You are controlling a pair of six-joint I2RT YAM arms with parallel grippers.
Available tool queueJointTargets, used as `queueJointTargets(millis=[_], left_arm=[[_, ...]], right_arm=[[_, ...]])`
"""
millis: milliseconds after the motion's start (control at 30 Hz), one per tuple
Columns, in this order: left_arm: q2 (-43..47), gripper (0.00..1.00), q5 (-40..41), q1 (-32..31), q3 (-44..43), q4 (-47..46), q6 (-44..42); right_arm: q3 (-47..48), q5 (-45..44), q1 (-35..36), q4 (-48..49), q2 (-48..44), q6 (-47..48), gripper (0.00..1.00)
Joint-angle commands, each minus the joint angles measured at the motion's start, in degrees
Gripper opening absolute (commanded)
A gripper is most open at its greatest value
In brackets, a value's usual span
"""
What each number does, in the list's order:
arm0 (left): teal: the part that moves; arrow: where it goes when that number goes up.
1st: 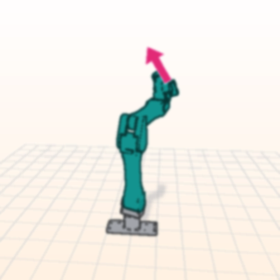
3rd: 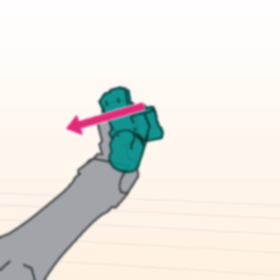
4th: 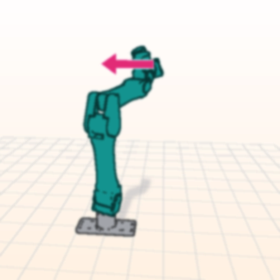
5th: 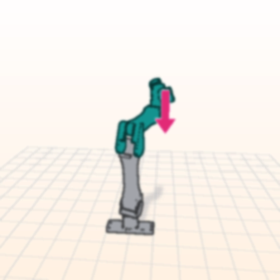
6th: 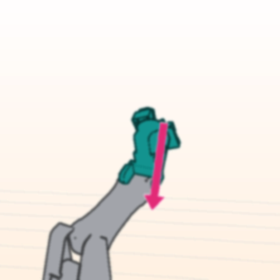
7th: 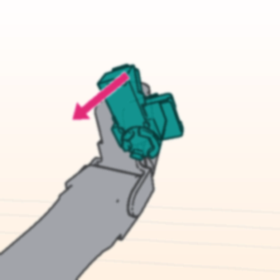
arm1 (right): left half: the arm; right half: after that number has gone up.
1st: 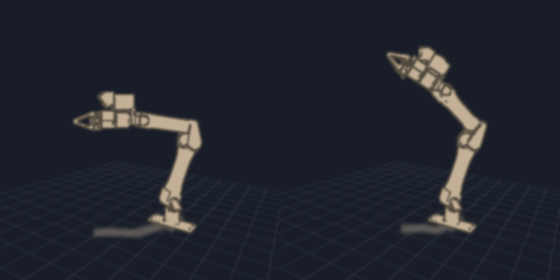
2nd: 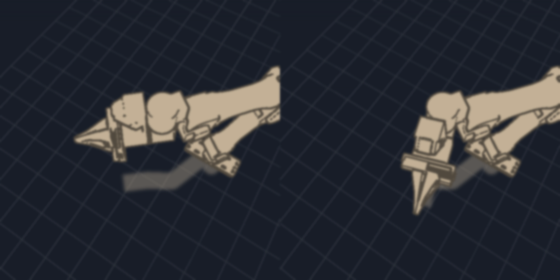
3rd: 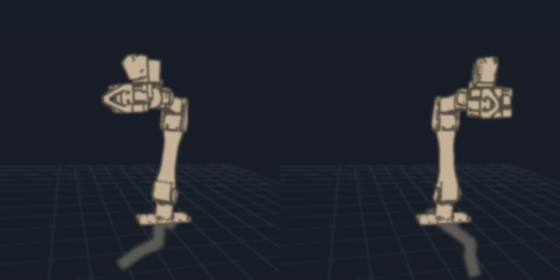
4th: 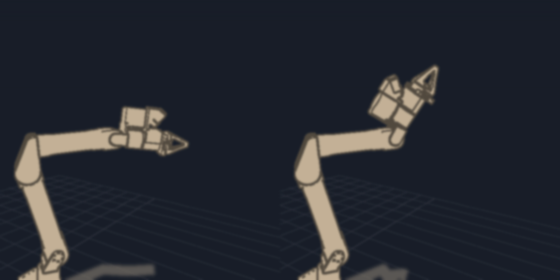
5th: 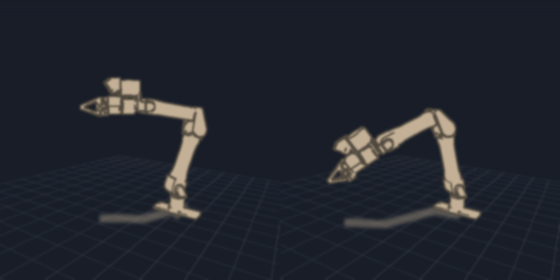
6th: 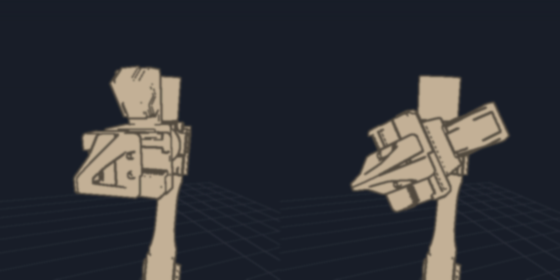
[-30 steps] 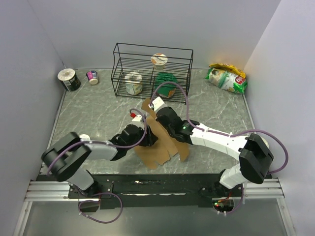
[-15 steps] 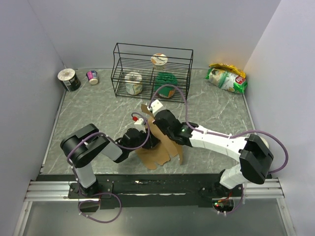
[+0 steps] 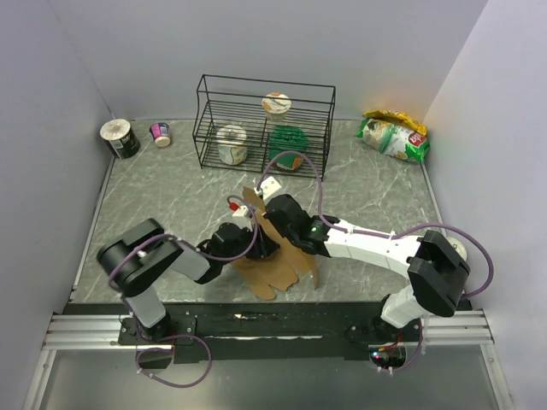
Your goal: Fold the paper box
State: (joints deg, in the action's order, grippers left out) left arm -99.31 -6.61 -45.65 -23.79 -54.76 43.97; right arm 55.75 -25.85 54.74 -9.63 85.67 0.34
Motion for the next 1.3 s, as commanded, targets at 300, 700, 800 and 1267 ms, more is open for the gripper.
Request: queueJointTargets(millis=[300,700,800,1267], left_arm=[[24.86,0.75,6.44,7.05,2.87,22.15,-10.38],[12.13,0.84,-4.97,15.67,-4.07,16.71,-23.83],[8.96,0.87,-7.61,17.43,-5.56,14.69,-25.50],[-0.88,0.88,-15.62,18.40,-14.26,14.07,-30.34]], right_arm=[[1.47,4.49,0.37,-2.59,2.57,1.33,0.00],[0.68,6.33,0.37,-1.80,1.61,1.42,0.00],[0.50,6.86,0.45,-1.53,1.43,1.51,0.00],[0.68,7.65,0.37,-1.80,1.17,2.47,0.00]])
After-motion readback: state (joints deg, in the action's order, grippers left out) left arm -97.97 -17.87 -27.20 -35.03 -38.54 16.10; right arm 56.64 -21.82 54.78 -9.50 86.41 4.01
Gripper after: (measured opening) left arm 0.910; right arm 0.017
